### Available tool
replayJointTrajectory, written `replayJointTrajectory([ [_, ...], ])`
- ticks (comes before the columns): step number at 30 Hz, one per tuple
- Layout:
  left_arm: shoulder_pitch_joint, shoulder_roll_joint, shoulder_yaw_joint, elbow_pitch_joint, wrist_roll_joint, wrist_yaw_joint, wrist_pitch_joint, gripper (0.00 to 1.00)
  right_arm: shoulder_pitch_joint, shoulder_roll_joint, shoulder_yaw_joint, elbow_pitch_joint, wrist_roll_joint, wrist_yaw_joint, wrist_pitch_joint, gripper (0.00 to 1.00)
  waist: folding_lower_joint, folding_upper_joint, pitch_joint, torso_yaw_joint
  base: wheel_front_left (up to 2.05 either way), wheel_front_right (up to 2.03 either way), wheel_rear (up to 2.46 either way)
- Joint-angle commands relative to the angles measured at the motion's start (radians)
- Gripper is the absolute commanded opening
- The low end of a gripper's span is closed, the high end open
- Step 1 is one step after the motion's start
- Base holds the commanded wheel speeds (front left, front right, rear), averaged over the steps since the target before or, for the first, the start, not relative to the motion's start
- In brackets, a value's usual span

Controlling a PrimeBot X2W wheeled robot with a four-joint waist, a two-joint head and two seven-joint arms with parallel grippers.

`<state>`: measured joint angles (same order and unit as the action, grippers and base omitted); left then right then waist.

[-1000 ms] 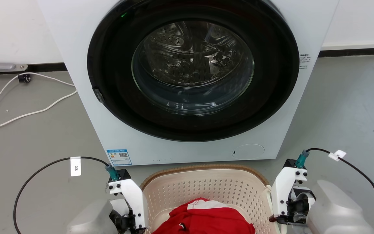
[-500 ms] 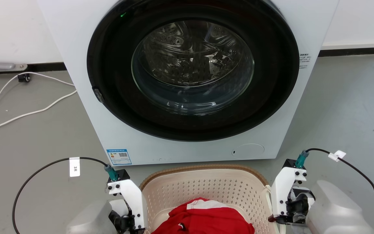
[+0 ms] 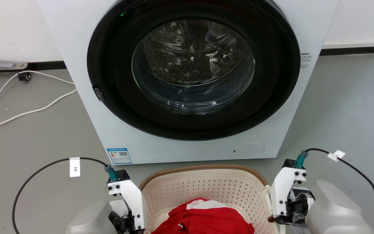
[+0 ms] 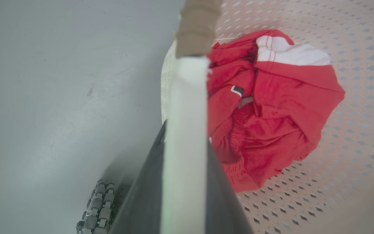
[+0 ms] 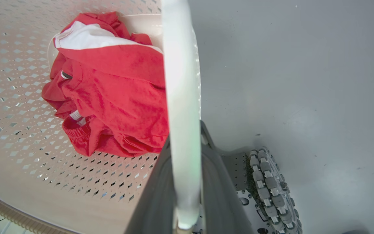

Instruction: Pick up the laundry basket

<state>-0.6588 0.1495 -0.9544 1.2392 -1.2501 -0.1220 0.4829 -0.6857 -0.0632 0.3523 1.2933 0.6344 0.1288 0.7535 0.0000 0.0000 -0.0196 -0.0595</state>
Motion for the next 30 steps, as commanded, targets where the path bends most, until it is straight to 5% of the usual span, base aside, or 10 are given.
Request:
replayJointTrajectory([
  [1,0.004,-0.020,-0.002,-0.018,-0.006,-0.016,-0.003,0.00,-0.005,0.023,-0.001,-0.008,0.013,0.004,-0.003,0.00,0.0000,0.0000,0.000,0.000,0.00,0.00,0.00],
  [30,0.019,-0.025,-0.023,-0.024,-0.028,-0.016,-0.013,0.00,0.002,0.024,-0.004,-0.008,0.014,0.004,-0.004,0.00,0.0000,0.0000,-0.001,-0.003,0.00,0.00,0.00],
])
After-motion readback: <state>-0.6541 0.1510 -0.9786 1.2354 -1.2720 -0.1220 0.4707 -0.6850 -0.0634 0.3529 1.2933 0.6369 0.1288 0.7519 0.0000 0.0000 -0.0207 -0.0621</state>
